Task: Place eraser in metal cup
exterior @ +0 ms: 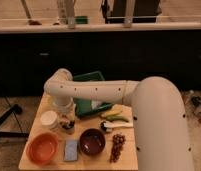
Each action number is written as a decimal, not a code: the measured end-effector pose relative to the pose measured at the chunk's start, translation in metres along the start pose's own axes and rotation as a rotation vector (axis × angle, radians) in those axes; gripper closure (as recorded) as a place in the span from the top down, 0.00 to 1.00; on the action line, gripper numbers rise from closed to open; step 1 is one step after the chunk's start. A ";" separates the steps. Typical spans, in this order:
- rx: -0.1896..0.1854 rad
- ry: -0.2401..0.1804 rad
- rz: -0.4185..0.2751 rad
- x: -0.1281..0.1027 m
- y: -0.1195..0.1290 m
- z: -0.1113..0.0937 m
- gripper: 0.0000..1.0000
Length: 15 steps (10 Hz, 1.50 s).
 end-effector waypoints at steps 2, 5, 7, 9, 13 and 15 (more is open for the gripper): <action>0.006 -0.001 -0.016 -0.010 -0.001 0.000 0.04; 0.018 -0.001 -0.024 -0.017 0.001 -0.001 0.04; 0.024 0.000 -0.025 -0.019 0.002 -0.002 0.04; 0.031 -0.001 -0.024 -0.022 0.004 -0.001 0.04; 0.044 -0.006 -0.012 -0.022 0.009 0.001 0.04; 0.048 -0.011 -0.009 -0.022 0.010 0.003 0.04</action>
